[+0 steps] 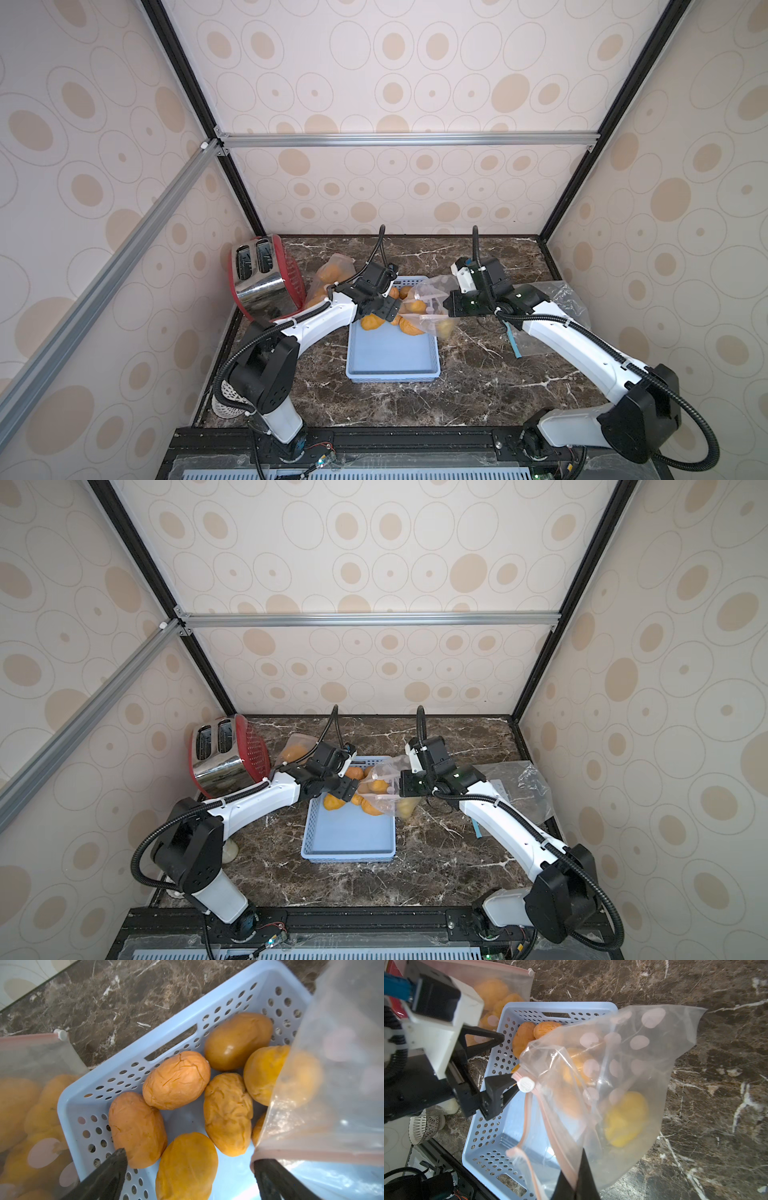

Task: Put the potatoes into a zipper bag and zip it
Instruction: Adjust the zipper on the food storage bag, then pick up the potato from the basket.

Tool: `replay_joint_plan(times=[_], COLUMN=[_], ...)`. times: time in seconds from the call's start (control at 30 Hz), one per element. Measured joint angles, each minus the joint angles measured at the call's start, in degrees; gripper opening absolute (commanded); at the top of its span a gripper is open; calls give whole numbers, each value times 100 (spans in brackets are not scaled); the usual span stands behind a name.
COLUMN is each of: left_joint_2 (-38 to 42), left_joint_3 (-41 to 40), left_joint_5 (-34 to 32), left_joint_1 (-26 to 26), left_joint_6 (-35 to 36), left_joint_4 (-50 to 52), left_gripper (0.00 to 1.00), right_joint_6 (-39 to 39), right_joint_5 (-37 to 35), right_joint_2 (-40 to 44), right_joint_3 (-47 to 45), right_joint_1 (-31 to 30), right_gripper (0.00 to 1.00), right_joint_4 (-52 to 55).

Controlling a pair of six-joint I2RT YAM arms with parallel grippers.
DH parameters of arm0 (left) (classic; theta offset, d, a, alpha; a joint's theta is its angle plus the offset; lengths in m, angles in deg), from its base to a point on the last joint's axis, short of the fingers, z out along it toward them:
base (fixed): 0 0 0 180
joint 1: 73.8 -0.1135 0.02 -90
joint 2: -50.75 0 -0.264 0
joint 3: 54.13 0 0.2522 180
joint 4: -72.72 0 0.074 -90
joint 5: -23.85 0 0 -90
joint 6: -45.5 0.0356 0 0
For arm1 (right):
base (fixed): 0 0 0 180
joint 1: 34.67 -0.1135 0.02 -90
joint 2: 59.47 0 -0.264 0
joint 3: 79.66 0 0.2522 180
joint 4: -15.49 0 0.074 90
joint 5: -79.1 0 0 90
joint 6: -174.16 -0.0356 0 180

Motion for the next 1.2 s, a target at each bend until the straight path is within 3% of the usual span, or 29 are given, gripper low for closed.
replay_joint_plan(times=[0.17,0.33,0.53,0.87,1.2], left_joint_2=[284,1305,1947,1419,503], left_joint_3=[-219,-807,-826,-922,-1012], left_joint_5=[573,1309,1373,127,70], left_joint_1=[-11,-13,-13,-26,-236], left_joint_6=[-118,-245,-164,717,741], left_joint_4=[-225,-673,-739,-339,-535], left_gripper=[94,98,98,98,98], right_joint_6=[-13,-15,-13,-13,-13], right_joint_5=[-4,101,269,293,295], right_joint_2=[-35,-129,-129,-129,-129], right_joint_3=[-37,-39,-31,-9,-11], right_joint_1=[2,7,24,24,24], right_gripper=[0,0,0,0,0], right_joint_4=[-57,-59,-46,-31,-50])
